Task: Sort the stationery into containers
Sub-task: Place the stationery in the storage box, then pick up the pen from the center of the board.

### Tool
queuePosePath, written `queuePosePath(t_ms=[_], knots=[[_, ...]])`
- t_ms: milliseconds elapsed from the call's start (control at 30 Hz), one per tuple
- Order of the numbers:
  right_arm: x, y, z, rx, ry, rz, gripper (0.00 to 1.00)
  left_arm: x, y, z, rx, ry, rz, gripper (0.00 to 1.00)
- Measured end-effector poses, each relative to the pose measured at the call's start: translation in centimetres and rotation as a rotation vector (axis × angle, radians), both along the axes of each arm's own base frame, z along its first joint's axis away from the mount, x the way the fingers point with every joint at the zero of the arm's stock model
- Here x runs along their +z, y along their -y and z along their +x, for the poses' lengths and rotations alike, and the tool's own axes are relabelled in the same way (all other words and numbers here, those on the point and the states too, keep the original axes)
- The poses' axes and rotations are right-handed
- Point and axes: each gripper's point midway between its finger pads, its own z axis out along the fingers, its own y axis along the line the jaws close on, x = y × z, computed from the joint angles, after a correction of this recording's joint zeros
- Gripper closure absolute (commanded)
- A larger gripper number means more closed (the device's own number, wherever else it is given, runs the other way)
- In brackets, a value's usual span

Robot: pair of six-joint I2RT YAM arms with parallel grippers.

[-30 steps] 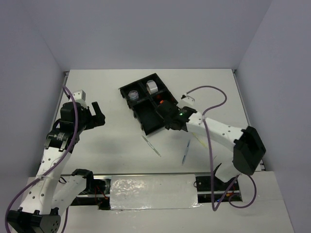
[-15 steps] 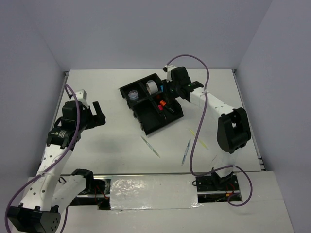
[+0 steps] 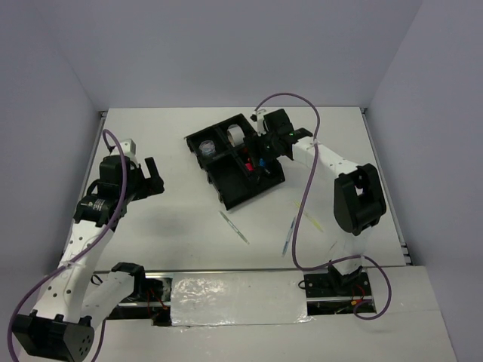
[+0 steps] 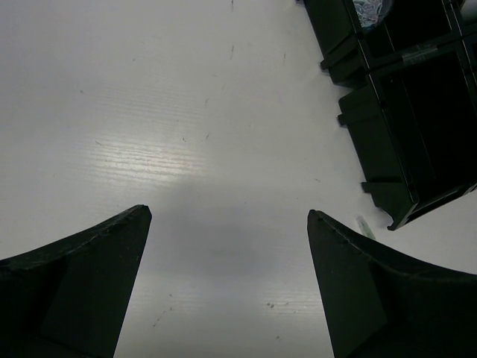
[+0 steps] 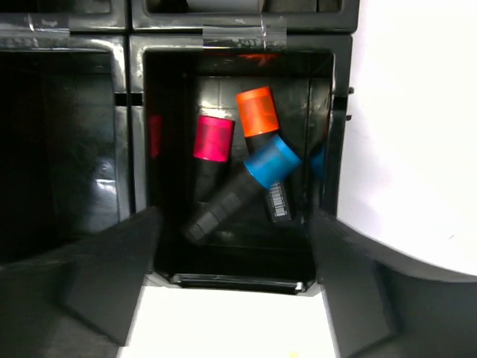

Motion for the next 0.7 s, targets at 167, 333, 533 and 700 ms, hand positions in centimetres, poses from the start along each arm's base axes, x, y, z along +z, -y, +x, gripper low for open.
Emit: queuePosePath(t_ms=[167,333,533,700], knots=[[0.8,-0.2,-0.4,0.006,0.004,0.014,0.01,0.0,-0.2,0.0,0.011,0.000,0.004,0.01],[4.8,-2.2,-4.3,0.048,0.066,0.078,0.21,-0.3,-0.5,0.1,0.027,-0.012,0.013,0.01],[6.3,-12.5,-14.2,0.278,0.109,0.131,0.55,0.0,-1.0,0.0,0.062,0.000,0.015,0.01],[-1.6,-13.7,-19.2,0.310,0.000,-0.029,0.49,0.2,-1.5,-0.2,0.088,0.009,0.029,0.01]])
